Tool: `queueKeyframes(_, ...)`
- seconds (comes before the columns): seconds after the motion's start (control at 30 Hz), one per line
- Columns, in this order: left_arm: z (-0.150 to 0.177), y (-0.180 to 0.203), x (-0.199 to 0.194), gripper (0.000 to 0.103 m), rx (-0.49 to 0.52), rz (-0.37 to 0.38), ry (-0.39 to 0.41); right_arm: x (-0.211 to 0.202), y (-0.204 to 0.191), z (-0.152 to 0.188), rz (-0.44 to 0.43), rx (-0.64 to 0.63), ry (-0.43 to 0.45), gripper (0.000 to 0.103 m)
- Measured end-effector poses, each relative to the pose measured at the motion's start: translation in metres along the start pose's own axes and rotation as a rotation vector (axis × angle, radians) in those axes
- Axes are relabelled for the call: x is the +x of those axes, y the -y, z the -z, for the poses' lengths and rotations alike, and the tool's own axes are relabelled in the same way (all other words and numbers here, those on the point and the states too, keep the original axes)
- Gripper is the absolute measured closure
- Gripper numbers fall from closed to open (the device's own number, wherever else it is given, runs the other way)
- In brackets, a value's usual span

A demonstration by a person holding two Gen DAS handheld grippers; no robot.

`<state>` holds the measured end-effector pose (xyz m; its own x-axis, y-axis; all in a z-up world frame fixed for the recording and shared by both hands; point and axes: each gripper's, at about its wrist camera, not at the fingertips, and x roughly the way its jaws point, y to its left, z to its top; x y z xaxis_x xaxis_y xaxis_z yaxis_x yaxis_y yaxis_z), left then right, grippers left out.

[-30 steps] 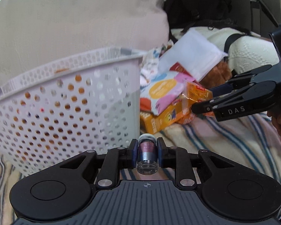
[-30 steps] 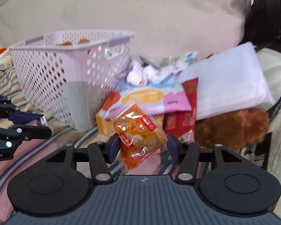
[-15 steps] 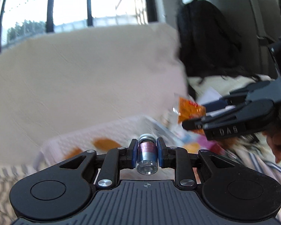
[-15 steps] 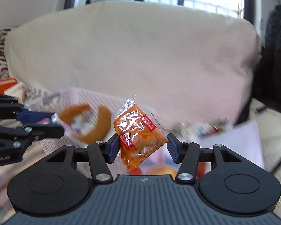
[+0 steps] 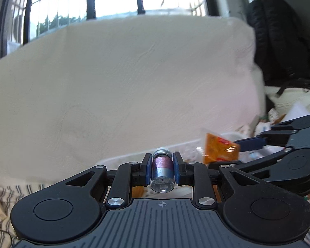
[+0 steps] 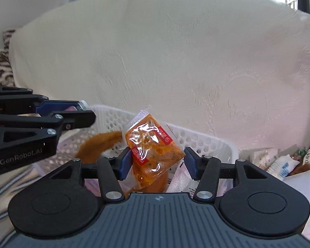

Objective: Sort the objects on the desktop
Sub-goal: 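Carry the bottle and packet over the basket and open both grippers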

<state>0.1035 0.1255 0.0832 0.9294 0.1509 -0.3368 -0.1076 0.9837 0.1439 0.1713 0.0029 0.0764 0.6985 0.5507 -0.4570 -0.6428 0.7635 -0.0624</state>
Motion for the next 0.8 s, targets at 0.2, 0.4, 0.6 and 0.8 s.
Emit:
queueKeyframes(0.2, 0.016, -0.018, 0.032, 0.072, -0.059, -0.028, -0.068, 0.021, 0.006, 0.009, 0.043, 0.0, -0.055, 0.031)
queueKeyframes(0.4, 0.021, -0.023, 0.037, 0.017, -0.113, -0.047, -0.07, 0.022, -0.001, 0.005, 0.079, -0.05, -0.053, 0.02)
queueKeyframes(0.6, 0.015, -0.024, 0.031, 0.0, -0.14, -0.083, -0.057, 0.016, -0.008, 0.005, 0.103, -0.028, -0.034, 0.011)
queueKeyframes(0.8, 0.009, -0.024, 0.016, 0.0, -0.15, -0.104, -0.078, -0.005, -0.014, 0.002, 0.118, -0.009, -0.005, 0.009)
